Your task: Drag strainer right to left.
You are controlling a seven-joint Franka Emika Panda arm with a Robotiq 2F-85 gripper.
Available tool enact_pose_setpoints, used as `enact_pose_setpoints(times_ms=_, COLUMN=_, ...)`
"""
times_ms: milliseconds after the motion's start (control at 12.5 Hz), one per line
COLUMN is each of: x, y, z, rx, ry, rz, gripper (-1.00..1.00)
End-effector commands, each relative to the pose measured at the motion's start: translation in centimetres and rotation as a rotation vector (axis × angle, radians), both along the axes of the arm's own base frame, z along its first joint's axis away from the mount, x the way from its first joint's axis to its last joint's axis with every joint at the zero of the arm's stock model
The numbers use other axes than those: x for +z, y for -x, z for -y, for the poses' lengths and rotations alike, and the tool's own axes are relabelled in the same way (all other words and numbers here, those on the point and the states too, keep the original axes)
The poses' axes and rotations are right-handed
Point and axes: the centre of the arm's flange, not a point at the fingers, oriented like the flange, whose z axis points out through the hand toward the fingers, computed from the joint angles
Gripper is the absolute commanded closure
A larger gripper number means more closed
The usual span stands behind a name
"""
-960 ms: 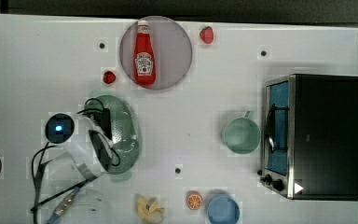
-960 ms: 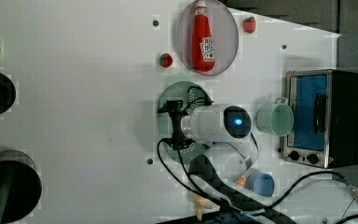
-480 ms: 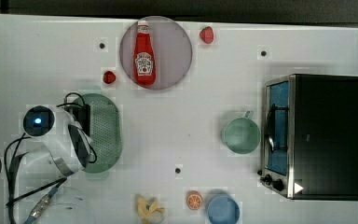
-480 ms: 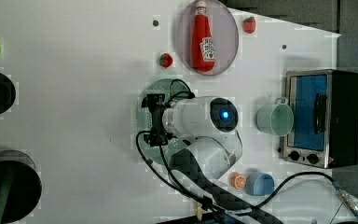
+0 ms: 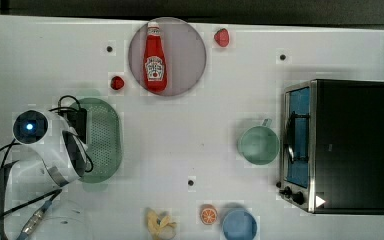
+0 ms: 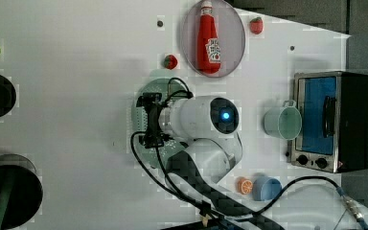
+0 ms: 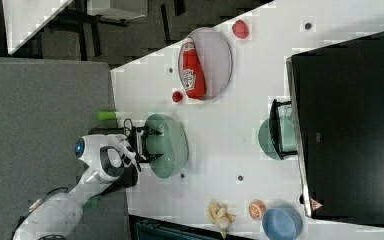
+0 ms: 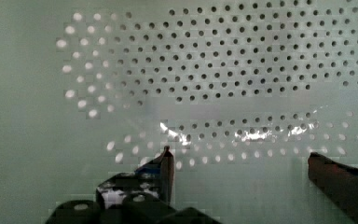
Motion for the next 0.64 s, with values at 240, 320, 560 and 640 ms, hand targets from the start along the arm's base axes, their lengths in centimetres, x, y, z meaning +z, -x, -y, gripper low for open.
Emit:
enact_pose_setpoints(times_ms=240, x=-0.4, y=1.0, z=-3.2, rx=-0.026, ry=-0.014, rz=-0.019, gripper=-1.0)
enact_pose_setpoints(times_ms=320, x=-0.4, y=1.0, z=-3.6, rx=-0.021, ry=-0.017, rz=-0.016, gripper=-1.0)
enact_pose_setpoints(times_ms=560, x=-0.2, y=0.9, z=-5.0, rx=-0.062, ry=-0.03, rz=-0.006, gripper=-1.0)
enact_pose_setpoints(times_ms=640, x=-0.1, y=0.9, z=-5.5, rx=-0.084, ry=-0.033, rz=-0.007, gripper=-1.0)
